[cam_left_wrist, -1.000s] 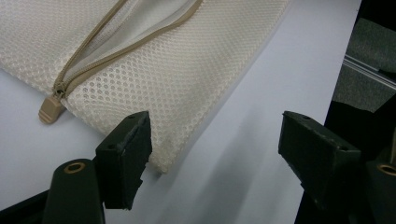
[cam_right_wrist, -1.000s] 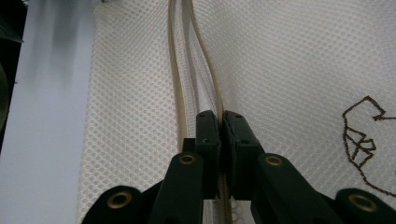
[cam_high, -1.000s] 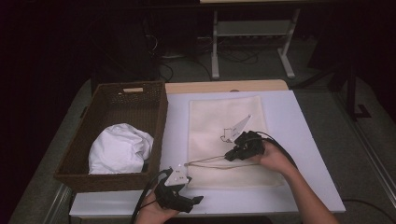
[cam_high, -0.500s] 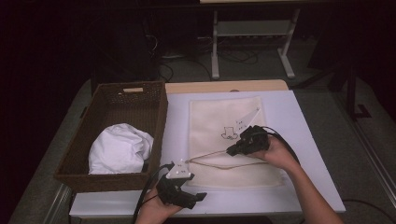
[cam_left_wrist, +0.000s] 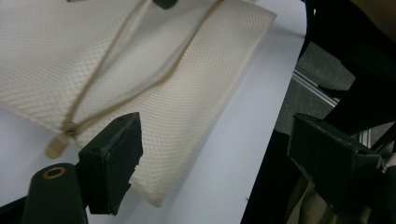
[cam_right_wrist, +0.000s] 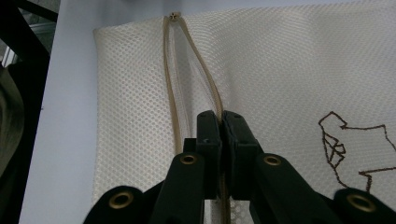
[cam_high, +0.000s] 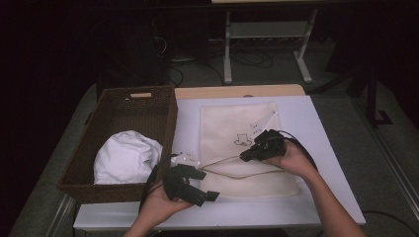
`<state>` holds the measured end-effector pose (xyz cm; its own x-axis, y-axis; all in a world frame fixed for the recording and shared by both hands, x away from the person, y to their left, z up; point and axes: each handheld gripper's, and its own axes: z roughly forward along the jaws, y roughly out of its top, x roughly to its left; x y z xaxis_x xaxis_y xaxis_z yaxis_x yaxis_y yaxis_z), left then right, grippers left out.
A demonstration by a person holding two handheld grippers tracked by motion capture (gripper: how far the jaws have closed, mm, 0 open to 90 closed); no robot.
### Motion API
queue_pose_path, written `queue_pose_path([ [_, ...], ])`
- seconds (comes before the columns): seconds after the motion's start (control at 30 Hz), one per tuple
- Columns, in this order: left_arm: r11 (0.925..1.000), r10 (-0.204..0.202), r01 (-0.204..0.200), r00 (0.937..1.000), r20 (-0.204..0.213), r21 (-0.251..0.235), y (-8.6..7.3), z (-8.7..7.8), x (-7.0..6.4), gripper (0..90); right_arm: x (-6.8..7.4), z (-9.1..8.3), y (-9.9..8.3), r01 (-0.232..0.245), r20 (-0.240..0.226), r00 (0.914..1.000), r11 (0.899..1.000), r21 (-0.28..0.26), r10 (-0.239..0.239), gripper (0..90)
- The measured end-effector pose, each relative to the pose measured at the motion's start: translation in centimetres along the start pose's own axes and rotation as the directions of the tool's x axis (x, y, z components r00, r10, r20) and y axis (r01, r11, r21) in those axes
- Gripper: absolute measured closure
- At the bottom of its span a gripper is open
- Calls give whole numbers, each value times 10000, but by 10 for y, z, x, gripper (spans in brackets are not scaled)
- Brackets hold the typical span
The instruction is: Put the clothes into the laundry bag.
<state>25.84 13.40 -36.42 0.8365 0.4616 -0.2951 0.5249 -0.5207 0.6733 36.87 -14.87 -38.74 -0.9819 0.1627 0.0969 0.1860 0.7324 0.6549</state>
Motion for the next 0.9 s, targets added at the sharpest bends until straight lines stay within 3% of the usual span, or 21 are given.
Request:
queue_pose_path([
  [0.07, 10000, -82, 83, 9999, 101, -27, 3, -3, 3, 170, 0, -1, 0, 7, 6, 10000, 10000, -73, -6, 846],
  [0.13, 9990, -388, 400, 9970, 669, -178, 11, -16, 13, 171, 0, -2, 0, 37, 35, 10000, 9999, -97, -37, 846],
  [0.2, 9982, -426, 460, 9954, 860, -374, 13, -21, 17, 171, 0, -2, -1, 28, 34, 10000, 9999, -109, -28, 846],
  [0.53, 9867, -994, 1072, 9927, 685, -1220, 31, -72, 52, 171, -3, -1, 0, -20, 32, 10000, 10000, -93, 21, 846],
  [0.63, 9854, -1087, 1171, 9914, 726, -1237, 33, -80, 59, 171, -3, -1, 1, -12, 49, 10000, 10000, -75, 12, 845],
  [0.73, 9841, -1348, 1364, 9906, 224, -1139, 31, -96, 74, 171, -3, -1, 3, 41, 95, 9999, 10000, -67, -40, 845],
  [0.77, 9841, -1348, 1364, 9906, 224, -1139, 31, -96, 74, 171, -3, -1, 4, 30, 108, 9999, 10000, -60, -30, 845],
  [0.8, 9837, -1471, 1448, 9890, -135, -1063, 28, -104, 81, 171, -3, -1, 4, 49, 121, 9999, 10000, -71, -48, 845],
  [0.83, 9837, -1471, 1448, 9890, -135, -1063, 28, -104, 81, 171, -3, -1, 4, 49, 121, 9999, 10000, -71, -48, 845],
  [0.87, 9833, -1611, 1542, 9846, -685, -963, 24, -112, 88, 171, -3, -2, 4, 52, 141, 9999, 10000, -75, -51, 845],
  [0.9, 9833, -1611, 1542, 9846, -685, -963, 24, -112, 88, 171, -3, -2, 4, 52, 141, 9999, 10000, -75, -51, 845],
])
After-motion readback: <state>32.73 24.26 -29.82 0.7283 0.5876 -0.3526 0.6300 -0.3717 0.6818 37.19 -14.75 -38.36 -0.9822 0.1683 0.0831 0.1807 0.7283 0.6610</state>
